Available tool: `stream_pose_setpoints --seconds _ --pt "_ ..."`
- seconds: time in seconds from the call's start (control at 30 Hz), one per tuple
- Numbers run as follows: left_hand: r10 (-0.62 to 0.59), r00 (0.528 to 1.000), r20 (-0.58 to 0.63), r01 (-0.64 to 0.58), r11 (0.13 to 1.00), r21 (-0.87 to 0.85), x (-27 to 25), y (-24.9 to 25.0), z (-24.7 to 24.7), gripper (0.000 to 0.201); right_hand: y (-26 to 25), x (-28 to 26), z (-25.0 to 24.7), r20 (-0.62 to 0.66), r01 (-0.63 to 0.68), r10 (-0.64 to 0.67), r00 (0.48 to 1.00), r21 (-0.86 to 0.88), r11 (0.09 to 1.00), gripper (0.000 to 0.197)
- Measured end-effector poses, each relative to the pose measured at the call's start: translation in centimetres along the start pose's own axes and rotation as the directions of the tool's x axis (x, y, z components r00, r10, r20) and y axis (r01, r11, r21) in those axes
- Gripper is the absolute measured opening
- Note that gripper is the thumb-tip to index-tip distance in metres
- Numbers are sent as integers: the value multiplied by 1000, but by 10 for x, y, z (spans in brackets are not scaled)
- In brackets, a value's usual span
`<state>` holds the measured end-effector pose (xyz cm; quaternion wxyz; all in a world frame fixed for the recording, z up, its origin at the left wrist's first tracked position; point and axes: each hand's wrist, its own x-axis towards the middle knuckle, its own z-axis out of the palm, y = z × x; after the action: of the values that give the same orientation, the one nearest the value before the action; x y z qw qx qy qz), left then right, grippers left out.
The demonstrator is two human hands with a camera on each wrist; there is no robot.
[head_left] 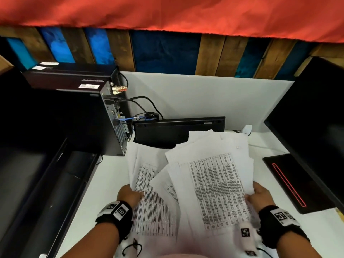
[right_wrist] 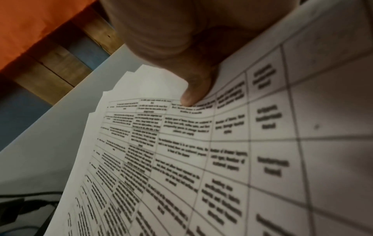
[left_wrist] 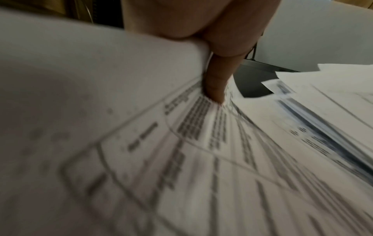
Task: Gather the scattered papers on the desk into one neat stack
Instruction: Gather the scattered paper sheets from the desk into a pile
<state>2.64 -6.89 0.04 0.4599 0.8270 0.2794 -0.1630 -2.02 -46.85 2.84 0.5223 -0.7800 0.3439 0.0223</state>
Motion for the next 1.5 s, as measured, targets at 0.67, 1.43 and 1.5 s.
stream_pose_setpoints --seconds 0.67,1.43,1.5 --pt "195 980 34 -174 930 -324 -23 -9 25 27 80 1 49 305 -210 173 937 92 973 42" --pt "21 996 91 -36 986 163 9 7 16 37 0 -8 55 306 -1 106 946 -325 946 47" --pt "27 996 88 -34 996 78 7 8 20 45 -4 -11 68 321 33 117 940 -425 905 50"
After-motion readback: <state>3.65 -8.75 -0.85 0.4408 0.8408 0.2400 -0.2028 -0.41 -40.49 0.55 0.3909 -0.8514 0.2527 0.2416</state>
